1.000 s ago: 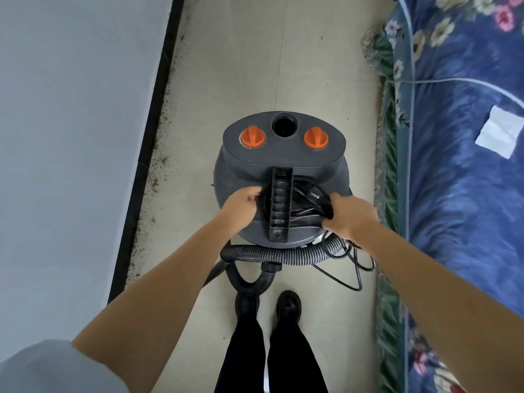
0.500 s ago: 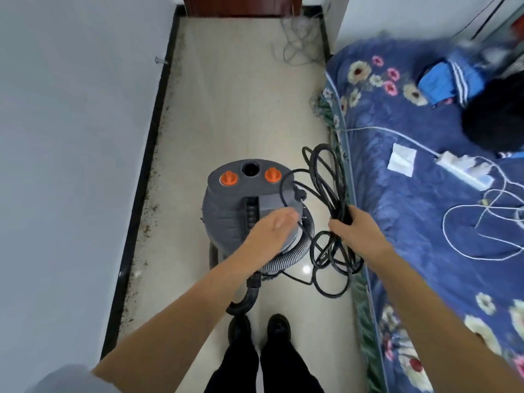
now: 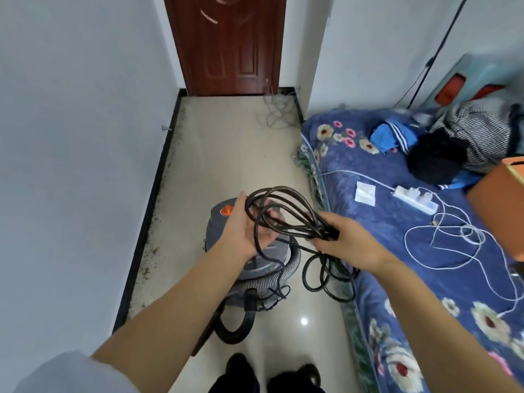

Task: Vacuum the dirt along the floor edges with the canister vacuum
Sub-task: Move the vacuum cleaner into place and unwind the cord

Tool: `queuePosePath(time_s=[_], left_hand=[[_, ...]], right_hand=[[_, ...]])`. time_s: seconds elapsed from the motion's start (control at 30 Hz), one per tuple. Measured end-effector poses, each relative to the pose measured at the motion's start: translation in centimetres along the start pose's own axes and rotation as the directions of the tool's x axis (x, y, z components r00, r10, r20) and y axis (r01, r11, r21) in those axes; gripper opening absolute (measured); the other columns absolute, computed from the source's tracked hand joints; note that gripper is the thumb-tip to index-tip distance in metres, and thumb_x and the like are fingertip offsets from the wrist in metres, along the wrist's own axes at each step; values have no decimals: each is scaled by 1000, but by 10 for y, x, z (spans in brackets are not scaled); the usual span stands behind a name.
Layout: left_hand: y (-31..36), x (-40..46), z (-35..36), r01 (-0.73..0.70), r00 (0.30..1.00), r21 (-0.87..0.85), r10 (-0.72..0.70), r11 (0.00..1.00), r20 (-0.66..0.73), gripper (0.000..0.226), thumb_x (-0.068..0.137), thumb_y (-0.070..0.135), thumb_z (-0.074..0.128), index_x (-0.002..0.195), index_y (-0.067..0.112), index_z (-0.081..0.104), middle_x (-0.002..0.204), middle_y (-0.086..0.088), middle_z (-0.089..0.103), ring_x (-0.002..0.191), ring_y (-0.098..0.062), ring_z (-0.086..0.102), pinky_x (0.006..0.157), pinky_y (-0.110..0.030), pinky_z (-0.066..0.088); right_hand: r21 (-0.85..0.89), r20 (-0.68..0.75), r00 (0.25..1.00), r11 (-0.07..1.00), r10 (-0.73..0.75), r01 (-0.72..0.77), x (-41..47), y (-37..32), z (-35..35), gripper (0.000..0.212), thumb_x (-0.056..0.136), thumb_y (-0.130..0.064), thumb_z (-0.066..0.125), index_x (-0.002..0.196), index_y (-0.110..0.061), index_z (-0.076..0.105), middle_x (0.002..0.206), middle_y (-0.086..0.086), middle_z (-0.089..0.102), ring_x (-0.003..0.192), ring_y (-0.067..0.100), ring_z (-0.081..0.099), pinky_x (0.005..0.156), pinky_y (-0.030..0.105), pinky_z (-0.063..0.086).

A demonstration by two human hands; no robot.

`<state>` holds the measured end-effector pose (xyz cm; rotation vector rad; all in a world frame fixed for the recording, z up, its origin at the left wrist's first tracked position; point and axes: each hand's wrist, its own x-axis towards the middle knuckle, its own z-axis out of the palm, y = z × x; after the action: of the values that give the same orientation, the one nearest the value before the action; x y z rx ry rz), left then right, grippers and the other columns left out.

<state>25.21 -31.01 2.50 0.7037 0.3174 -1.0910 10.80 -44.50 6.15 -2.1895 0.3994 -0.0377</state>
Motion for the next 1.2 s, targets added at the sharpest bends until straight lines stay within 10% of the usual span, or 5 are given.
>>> queuePosePath(time_s=[0.3,0.67,0.9,1.07,1.2], left_hand=[[-39,-83,9,-57,998,160,58,985,-4,28,84,16,35,92,5,59,56,-1,46,39,-14,43,44,-19,45],[-172,-196,8,-327,935,101,337,940,-111,37,90,13,32,87,6,68,59,-2,61,49,-13,60,53,-24,54],[-193,-274,-19,-435,855,162,463,886,-235,36,101,22,33,100,0,62,45,1,42,40,-9,46,65,-29,59],[-196,-333,-48,-420,836,388,516,820,-187,34,101,27,34,111,13,63,88,-3,68,79,-10,66,70,-27,56],[-195,-373,-78,-494,787,225,542,840,-294,34,102,24,34,109,7,62,71,-3,66,65,-14,67,74,-37,59]], right_hand=[[67,482,876,998,-21,-13,-62,8,-16,25,82,-2,70,93,-24,61,68,-24,62,65,-10,55,67,7,41],[-24,567,817,989,-106,145,-159,39,-15,6,87,-8,63,88,-3,60,62,-10,45,51,-3,40,56,17,35],[176,895,416,984,-163,8,-200,-6,28,37,83,-39,61,116,-21,63,89,2,65,83,15,63,76,28,54],[377,859,457,890,-231,-257,-230,-42,74,56,64,-56,77,92,-8,67,94,2,71,100,20,68,81,33,57],[582,679,715,717,-166,-385,-247,-66,92,31,93,-29,47,71,-8,48,58,2,51,50,14,49,43,19,40]])
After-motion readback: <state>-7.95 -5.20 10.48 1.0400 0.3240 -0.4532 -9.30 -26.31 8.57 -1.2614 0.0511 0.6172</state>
